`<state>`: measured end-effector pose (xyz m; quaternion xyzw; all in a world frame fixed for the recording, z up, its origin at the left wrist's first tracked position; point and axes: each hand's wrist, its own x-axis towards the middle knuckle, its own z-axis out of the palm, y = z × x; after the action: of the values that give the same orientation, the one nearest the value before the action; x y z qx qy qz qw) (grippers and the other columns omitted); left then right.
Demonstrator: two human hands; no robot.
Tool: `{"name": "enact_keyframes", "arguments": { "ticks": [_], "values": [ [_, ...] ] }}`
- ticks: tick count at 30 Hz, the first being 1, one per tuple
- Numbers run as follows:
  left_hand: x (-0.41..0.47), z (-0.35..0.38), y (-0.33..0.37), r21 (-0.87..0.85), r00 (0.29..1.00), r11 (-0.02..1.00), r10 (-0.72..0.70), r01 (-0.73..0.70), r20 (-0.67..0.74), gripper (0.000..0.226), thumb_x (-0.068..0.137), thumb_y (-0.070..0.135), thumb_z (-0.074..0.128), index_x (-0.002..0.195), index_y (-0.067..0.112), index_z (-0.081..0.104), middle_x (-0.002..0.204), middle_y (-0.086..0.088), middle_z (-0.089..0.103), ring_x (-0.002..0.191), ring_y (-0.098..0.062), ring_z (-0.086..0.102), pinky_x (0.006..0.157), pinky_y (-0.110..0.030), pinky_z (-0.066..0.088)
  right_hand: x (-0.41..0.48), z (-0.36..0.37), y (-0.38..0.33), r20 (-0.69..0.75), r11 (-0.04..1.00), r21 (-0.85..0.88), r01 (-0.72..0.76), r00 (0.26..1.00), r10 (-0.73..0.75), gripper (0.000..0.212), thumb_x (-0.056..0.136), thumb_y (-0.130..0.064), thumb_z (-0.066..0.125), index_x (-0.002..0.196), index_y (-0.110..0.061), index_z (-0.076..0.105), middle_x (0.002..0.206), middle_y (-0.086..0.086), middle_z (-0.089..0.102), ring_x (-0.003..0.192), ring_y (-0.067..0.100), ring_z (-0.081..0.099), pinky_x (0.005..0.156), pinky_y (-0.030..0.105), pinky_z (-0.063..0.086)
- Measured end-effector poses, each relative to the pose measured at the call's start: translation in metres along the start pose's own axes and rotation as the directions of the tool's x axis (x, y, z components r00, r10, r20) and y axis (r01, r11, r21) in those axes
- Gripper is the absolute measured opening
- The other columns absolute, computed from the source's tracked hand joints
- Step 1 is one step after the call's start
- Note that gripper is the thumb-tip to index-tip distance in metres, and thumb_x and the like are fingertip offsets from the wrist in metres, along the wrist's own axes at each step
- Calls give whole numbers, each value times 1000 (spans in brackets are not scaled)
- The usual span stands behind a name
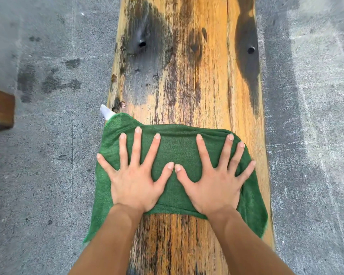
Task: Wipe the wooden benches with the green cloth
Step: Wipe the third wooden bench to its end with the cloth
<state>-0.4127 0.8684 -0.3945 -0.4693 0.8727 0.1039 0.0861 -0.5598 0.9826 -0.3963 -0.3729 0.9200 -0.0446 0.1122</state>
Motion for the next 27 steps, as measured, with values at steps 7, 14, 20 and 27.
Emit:
{"name": "enact_keyframes", "arguments": {
  "ticks": [7, 14, 20, 27],
  "values": [
    [46, -10, 2, 12, 999, 999, 41, -40, -13, 75, 97, 83, 15, 163, 51, 1, 176, 5, -9, 162, -31, -9, 112, -86, 1, 43, -5, -7, -9, 999, 19, -34, 999, 34, 90, 84, -96, 21, 162, -56, 0, 175, 17, -9, 160, 42, -13, 119, 78, -2],
    [67, -20, 0, 26, 994, 994, 106, -106, 32, 77, 97, 82, 15, 165, 47, 5, 176, 1, -7, 162, -34, -7, 111, -86, 3, 64, -9, -9, -21, 999, 7, -38, 999, 38, 92, 83, -98, 21, 163, -55, 5, 175, 18, -5, 160, 43, -10, 119, 79, 3],
    [85, -28, -21, 62, 969, 967, 244, -246, 36, 75, 97, 82, 18, 164, 49, 10, 176, 3, -1, 162, -31, 1, 111, -85, 8, 76, -12, -9, -20, 1000, -6, -19, 1000, 19, 94, 81, -99, 24, 163, -56, 7, 176, 17, -4, 161, 43, -7, 119, 79, 4],
    [108, -30, -24, 52, 977, 976, 212, -211, -14, 76, 95, 84, 22, 163, 51, 12, 176, 8, 2, 162, -26, 4, 113, -82, 10, 104, -18, -10, -23, 1000, -4, 9, 1000, -9, 93, 81, -100, 25, 162, -58, 5, 176, 15, -4, 161, 42, -7, 120, 78, 4]
  ]
}}
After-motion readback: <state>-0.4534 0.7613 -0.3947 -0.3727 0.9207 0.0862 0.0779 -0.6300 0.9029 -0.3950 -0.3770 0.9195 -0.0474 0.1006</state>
